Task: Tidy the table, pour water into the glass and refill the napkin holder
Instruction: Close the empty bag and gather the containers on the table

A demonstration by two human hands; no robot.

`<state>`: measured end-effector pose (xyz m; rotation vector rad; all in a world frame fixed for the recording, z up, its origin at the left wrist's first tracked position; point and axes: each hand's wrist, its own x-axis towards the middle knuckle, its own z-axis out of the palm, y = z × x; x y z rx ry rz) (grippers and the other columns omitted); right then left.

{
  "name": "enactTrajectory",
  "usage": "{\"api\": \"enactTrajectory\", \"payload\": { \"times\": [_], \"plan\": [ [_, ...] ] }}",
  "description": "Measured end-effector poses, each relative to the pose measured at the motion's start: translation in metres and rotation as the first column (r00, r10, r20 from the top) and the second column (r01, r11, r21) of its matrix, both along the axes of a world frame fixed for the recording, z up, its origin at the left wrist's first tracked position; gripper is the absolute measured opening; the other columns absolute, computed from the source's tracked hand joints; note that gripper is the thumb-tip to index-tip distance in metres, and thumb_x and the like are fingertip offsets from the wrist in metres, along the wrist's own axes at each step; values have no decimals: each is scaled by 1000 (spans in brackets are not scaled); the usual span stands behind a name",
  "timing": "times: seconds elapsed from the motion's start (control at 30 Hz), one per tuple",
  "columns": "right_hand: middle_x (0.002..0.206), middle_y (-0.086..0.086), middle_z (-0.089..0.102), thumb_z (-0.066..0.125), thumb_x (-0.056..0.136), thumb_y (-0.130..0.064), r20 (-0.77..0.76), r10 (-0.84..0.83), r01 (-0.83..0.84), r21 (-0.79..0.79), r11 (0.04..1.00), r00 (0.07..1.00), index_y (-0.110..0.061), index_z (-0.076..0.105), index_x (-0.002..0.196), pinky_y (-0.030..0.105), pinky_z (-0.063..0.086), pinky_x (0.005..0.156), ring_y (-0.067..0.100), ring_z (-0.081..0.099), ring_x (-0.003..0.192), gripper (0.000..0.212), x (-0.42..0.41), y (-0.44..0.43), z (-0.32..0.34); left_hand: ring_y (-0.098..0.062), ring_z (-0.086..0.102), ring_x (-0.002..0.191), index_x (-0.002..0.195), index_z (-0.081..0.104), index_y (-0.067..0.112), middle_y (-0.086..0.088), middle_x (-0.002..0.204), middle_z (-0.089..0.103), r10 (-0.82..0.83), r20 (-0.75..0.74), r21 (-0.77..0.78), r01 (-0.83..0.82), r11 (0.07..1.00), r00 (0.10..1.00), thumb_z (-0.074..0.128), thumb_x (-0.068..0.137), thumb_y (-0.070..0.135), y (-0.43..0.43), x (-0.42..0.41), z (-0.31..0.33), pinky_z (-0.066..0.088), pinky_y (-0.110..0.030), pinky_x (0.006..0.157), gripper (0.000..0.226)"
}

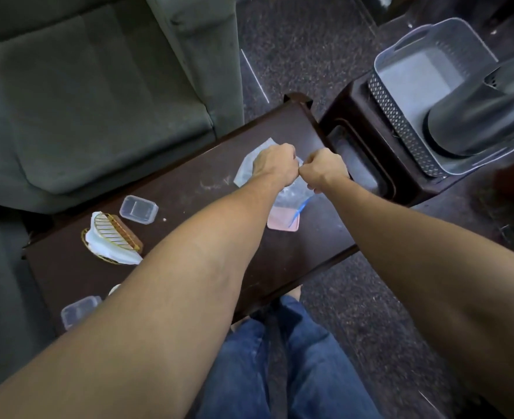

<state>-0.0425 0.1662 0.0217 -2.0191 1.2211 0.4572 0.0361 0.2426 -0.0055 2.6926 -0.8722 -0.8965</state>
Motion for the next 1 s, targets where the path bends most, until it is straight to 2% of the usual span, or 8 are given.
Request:
{"api": "enactTrajectory", "payload": {
  "times": [0.17, 0.33, 0.43, 0.57, 0.73, 0.93, 1.0],
  "plan": [
    [112, 17, 73, 53, 87, -19, -74, -33, 32, -11, 999, 997, -8, 66, 116, 43, 60, 92, 36, 71, 104, 34, -1, -20, -37, -33, 65, 107, 120, 67, 22, -9, 119, 70, 8, -28, -1, -8, 1000, 1000, 49, 98, 21, -20, 1, -41, 50, -39, 79, 29],
    [119, 18, 68, 58, 90, -22, -130, -37, 33, -36, 999, 991, -7, 61, 109, 36, 56, 85, 38, 67, 107, 25, -2, -33, -74, -33, 65, 107, 118, 69, 21, -9, 118, 70, -1, -16, -9, 0, 1000, 1000, 50, 100, 25, -34, 1, -73, 48, -36, 76, 27],
    [132, 18, 62, 60, 95, -31, -183, -52, 43, -54, 998, 982, -7, 55, 130, 38, 51, 89, 37, 61, 120, 43, -4, -39, -92, -34, 64, 110, 118, 69, 20, -10, 120, 68, 0, -29, -19, -1, 1000, 1000, 51, 100, 25, -38, -1, -88, 52, -39, 80, 27],
    [137, 18, 59, 63, 95, -31, -244, -91, 80, -53, 995, 965, -8, 46, 139, 38, 51, 90, 36, 59, 125, 52, -4, -46, -109, -35, 64, 111, 126, 65, 19, -12, 122, 68, 9, -31, -34, -10, 999, 999, 52, 100, 24, -40, -5, -100, 51, -40, 83, 29],
    [137, 17, 60, 65, 95, -31, -266, -53, 40, -56, 998, 963, -9, 54, 136, 36, 51, 89, 35, 61, 123, 48, -4, -53, -119, -32, 64, 110, 129, 62, 22, -10, 120, 69, 12, -63, -46, -15, 999, 998, 52, 101, 25, -41, -6, -104, 49, -38, 82, 30],
    [139, 19, 55, 69, 92, -34, -299, -26, 11, -50, 999, 954, -8, 59, 135, 37, 55, 92, 35, 62, 120, 51, -3, -61, -124, -32, 62, 116, 135, 60, 23, -8, 126, 68, 4, -80, -71, -10, 997, 997, 51, 102, 24, -44, 3, -92, 54, -41, 94, 35],
    [134, 18, 60, 67, 92, -30, -301, 7, -17, -31, 999, 954, -7, 61, 130, 34, 52, 83, 34, 63, 117, 44, -4, -64, -124, -31, 62, 117, 135, 60, 24, -6, 125, 69, 3, -85, -76, -9, 997, 996, 52, 102, 26, -45, 5, -90, 53, -41, 96, 34]
  ]
}}
